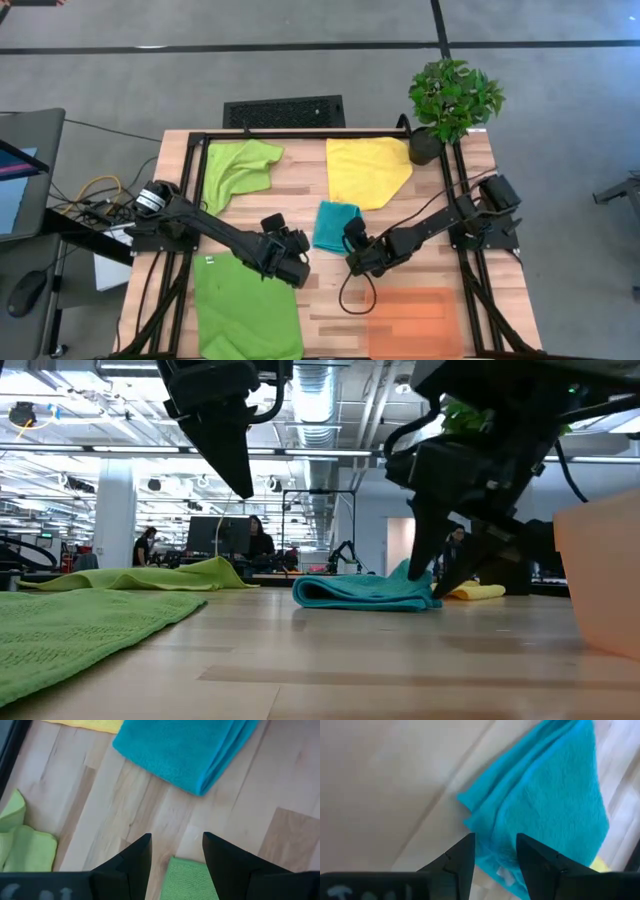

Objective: Fold microfiber towels
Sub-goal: Put the folded blue microfiber towel into the orange bin

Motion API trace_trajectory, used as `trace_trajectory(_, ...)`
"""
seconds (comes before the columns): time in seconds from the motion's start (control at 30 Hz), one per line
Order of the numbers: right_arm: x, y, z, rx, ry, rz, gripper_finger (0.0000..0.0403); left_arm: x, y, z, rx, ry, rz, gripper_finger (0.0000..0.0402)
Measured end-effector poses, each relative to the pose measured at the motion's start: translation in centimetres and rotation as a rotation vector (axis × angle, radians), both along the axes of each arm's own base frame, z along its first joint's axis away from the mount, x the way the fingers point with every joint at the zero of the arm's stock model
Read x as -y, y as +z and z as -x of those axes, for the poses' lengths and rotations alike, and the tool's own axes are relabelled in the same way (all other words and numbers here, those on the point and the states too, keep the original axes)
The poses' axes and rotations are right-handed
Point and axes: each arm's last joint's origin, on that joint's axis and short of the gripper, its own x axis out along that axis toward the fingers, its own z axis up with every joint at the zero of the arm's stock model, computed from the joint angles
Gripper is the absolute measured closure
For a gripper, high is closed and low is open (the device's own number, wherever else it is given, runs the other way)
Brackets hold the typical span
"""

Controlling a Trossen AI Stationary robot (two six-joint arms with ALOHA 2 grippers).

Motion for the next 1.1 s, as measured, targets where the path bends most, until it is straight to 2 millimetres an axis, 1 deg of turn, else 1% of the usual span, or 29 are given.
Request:
trace_trajectory(0.1,0.5,-0.1,-0.1,-0.024,-0.006,-0.034,0.0235,0.0,0.0,0.0,0.002,0.003,0.001,0.0232)
trace_trajectory(0.23,0.6,-0.2,-0.1,-0.050,0.009,-0.107,0.0235,0.0,0.0,0.0,0.006,0.012,0.005,0.0232)
trace_trajectory(0.67,1.8,-0.2,-0.3,-0.055,-0.038,-0.088,0.0235,0.0,0.0,0.0,0.010,0.021,0.012,0.0233)
trace_trajectory(0.9,2.0,-1.9,-0.8,-0.095,-0.046,-0.039,0.0235,0.0,0.0,0.0,0.014,0.033,0.023,0.0233)
trace_trajectory(1.0,1.8,-2.1,-0.7,-0.082,-0.043,0.007,0.0236,0.0,0.0,0.0,0.013,0.033,0.025,0.0233)
trace_trajectory(1.1,1.8,-1.5,-0.7,-0.049,-0.062,0.006,0.0251,0.0,0.0,0.0,0.013,0.033,0.025,0.0233)
